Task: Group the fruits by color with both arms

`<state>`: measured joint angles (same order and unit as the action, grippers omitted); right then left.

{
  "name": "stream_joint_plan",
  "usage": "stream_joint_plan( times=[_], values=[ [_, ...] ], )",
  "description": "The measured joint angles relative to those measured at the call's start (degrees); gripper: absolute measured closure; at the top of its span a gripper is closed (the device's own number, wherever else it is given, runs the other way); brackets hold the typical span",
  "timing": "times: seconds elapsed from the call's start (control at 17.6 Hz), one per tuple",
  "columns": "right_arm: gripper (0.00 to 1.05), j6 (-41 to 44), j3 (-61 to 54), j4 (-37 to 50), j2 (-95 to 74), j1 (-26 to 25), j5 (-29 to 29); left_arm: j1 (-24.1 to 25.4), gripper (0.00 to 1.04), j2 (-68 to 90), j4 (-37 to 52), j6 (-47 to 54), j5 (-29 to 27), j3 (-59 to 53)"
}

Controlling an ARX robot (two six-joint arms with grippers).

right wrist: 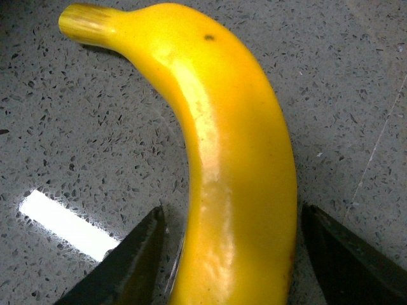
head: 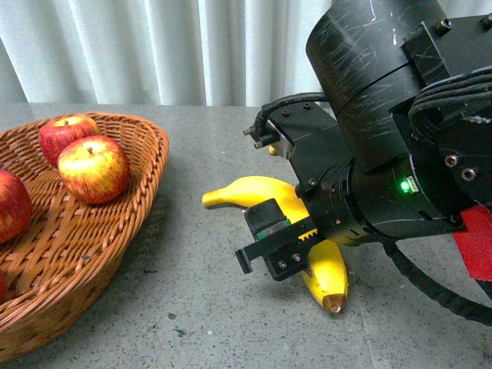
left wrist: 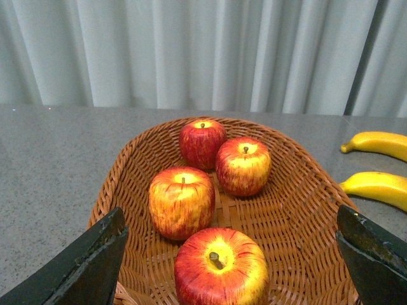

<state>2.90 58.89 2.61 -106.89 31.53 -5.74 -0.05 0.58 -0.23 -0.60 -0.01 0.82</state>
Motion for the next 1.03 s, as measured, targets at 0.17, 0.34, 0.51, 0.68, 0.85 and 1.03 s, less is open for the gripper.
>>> stream_joint_plan(
  times=[0.17,0.34,0.51,0.68,0.85,1.03],
  values=[
    [0.66,0.28,-0.17,0.46,0.0,-0.09,0.61,0.0,0.07,0.0,0.0,-0.02,0.0,0.0],
    [0.69,0.15,-0.17,0.76,1.29,-1.27,1.86,0.0,0.07,0.0,0.0,-0.02,-0.02,0.0],
    [0.69,-0.24,0.33,1.05,4.74,-3.61,3.15,0.0,0.07,0.0,0.0,-0.02,-0.02,0.0],
    [0.69,-2.62,1.55,4.44,8.92,-8.15,7.08,0.0,0.07,0.0,0.0,0.0,-0.02,0.0],
    [0.7,-4.44,-0.9,8.24,15.41,-13.25,12.41,0.0,0.07,0.0,0.0,-0.02,-0.02,0.0],
    [0.7,-3.65,-6.38,10.8,21.31,-21.29,15.32,0.0,0.07,0.0,0.0,0.0,-0.02,0.0]
  ],
)
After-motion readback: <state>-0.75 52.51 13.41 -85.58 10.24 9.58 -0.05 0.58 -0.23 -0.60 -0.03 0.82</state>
